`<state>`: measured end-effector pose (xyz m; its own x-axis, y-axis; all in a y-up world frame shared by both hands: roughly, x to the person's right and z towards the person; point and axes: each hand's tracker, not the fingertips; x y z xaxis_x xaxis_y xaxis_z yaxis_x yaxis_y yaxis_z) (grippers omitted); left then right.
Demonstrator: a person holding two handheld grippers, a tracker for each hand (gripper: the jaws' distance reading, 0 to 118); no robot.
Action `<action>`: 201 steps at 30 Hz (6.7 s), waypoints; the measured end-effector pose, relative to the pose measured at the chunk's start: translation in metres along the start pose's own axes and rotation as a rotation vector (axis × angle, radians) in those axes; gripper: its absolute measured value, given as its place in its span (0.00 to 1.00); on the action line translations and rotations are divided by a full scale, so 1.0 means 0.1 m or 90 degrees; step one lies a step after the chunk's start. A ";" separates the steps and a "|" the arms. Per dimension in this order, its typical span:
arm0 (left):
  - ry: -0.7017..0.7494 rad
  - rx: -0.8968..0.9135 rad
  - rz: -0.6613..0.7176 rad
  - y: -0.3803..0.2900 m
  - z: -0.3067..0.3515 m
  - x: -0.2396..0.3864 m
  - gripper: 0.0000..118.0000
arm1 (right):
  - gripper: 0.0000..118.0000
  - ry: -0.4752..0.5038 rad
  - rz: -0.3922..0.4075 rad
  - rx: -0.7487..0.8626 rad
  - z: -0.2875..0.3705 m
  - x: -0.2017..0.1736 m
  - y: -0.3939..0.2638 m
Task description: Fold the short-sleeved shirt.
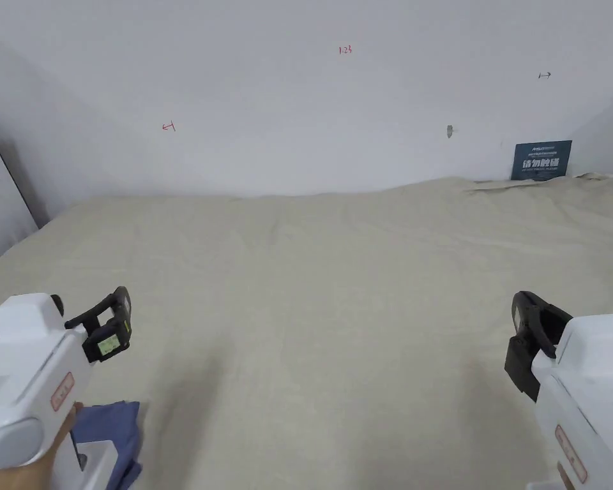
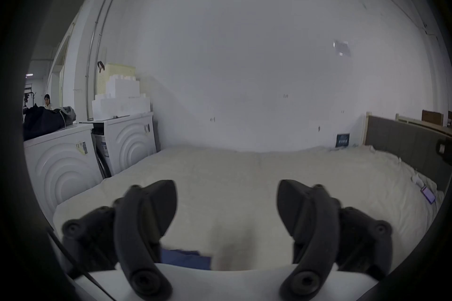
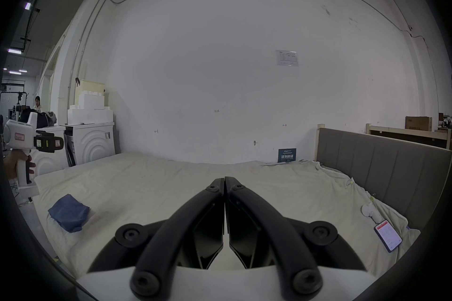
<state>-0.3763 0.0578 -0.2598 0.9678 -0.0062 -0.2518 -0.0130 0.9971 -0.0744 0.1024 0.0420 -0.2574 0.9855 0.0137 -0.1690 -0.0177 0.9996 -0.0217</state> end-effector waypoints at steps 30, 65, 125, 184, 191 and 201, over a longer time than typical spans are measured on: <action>-0.093 0.067 -0.037 -0.75 0.56 1.68 0.00 | 0.00 -0.061 0.005 0.001 0.21 0.44 -0.23; -0.089 0.069 -0.048 -0.71 0.56 1.73 0.00 | 0.00 -0.063 0.008 0.005 0.24 0.45 -0.22; -0.080 0.083 -0.046 -0.68 0.55 1.65 1.00 | 0.93 -0.070 0.007 0.020 0.22 0.40 -0.14; -0.073 0.085 -0.022 -0.64 0.53 1.56 1.00 | 0.93 -0.099 -0.013 -0.053 0.17 0.36 0.00; -0.073 0.082 -0.011 -0.62 0.51 1.54 1.00 | 0.93 -0.152 -0.141 -0.255 0.04 0.40 0.26; -0.075 0.082 -0.008 -0.62 0.50 1.52 1.00 | 0.93 -0.203 -0.167 -0.323 -0.06 0.40 0.31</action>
<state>-0.2159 -0.0009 -0.2455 0.9904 -0.0178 -0.1368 0.0248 0.9985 0.0497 0.1407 0.0733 -0.2703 0.9684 -0.1439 0.2035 0.2290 0.8360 -0.4986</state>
